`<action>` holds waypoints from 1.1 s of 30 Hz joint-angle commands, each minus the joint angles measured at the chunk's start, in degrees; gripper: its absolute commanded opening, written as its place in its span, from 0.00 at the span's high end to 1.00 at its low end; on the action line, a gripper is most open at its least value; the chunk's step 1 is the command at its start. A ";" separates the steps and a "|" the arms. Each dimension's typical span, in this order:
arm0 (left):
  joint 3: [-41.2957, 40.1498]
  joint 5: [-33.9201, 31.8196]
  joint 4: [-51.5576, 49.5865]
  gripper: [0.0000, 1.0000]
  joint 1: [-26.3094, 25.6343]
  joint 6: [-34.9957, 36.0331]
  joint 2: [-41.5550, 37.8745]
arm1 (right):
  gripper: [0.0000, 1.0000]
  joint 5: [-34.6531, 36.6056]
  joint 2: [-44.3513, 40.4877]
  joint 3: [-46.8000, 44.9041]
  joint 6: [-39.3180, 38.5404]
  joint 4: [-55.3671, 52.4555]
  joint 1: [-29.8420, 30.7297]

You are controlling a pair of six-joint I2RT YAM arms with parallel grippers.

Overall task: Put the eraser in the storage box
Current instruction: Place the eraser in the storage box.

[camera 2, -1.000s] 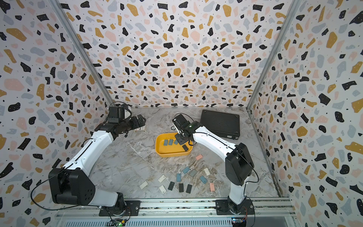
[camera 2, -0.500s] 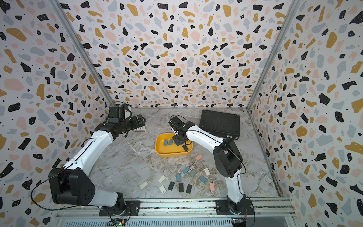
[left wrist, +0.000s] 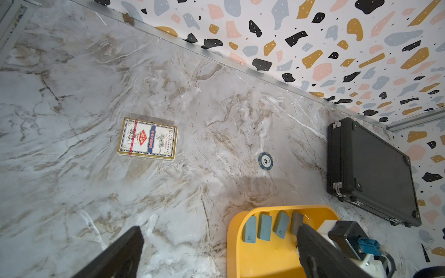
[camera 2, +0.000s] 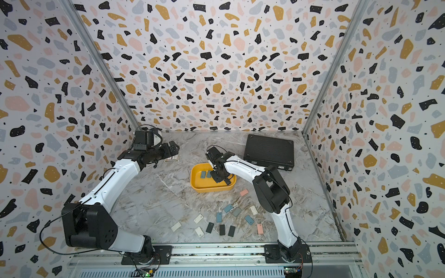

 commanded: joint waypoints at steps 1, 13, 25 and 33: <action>0.96 -0.16 1.62 0.00 0.45 0.35 0.60 | 0.86 -1.62 0.22 2.41 0.73 0.04 0.07; 0.96 -0.07 1.84 0.01 0.54 0.25 1.18 | 0.85 -2.26 3.67 3.14 0.97 0.64 0.07; 0.89 0.02 1.91 0.00 0.64 0.23 1.35 | 0.77 -2.34 4.60 3.22 1.05 0.65 0.16; 0.82 0.08 1.93 0.00 0.71 0.26 1.30 | 0.53 -2.87 0.68 3.77 0.99 -0.38 0.43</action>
